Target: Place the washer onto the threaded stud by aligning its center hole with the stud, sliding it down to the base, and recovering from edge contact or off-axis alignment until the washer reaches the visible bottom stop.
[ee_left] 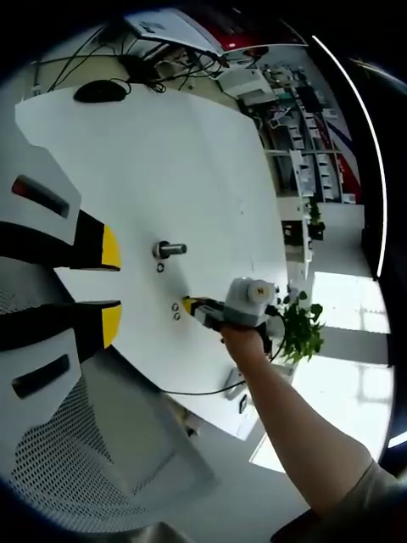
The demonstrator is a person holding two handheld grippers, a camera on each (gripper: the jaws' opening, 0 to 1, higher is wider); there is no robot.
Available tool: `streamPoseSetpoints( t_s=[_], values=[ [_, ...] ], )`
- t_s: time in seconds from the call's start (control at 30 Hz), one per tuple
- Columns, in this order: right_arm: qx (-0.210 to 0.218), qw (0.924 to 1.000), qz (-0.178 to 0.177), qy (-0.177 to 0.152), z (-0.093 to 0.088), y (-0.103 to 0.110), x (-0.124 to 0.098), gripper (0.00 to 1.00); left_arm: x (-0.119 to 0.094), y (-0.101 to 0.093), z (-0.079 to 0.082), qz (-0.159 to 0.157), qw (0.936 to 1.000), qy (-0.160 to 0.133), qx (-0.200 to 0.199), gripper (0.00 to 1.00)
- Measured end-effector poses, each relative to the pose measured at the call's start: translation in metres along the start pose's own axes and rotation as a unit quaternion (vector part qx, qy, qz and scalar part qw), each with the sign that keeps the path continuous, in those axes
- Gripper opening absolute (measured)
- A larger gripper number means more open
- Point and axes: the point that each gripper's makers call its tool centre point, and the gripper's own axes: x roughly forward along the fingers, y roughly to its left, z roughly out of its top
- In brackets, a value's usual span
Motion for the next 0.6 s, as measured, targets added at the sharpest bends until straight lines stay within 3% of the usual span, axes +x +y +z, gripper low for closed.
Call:
streamPoseSetpoints(
  t_s=[0.6],
  values=[
    [0.028,0.9996,0.006,0.007,-0.025,0.007,-0.013,0.24,0.000,0.001,0.000,0.003,1.0000,-0.002,0.000,0.11]
  ],
)
